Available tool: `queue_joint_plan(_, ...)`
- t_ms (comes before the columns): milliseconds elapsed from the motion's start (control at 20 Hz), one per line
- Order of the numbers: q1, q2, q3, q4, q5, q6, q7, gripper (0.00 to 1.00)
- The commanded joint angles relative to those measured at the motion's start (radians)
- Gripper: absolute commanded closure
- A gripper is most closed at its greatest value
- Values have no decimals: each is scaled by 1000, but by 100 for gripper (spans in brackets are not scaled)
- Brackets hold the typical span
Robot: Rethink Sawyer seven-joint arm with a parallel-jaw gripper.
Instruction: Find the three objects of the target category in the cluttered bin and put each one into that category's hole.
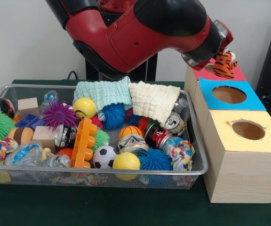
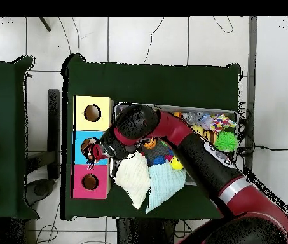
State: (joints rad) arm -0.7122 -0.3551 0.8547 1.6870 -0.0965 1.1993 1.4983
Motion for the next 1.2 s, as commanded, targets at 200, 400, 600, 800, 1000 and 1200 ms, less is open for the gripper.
queue_joint_plan(200, 0, 54, -24, -17, 14, 81, -37, 100)
queue_joint_plan(400, 15, 57, -48, -31, 14, 120, -8, 100)
queue_joint_plan(600, 24, 64, -64, -37, 14, 146, 7, 100)
queue_joint_plan(800, 27, 66, -74, -33, 16, 159, 21, 100)
queue_joint_plan(1000, 37, 64, -85, -40, 20, 191, 40, 100)
queue_joint_plan(1200, 43, 64, -97, -42, 12, 194, 42, 100)
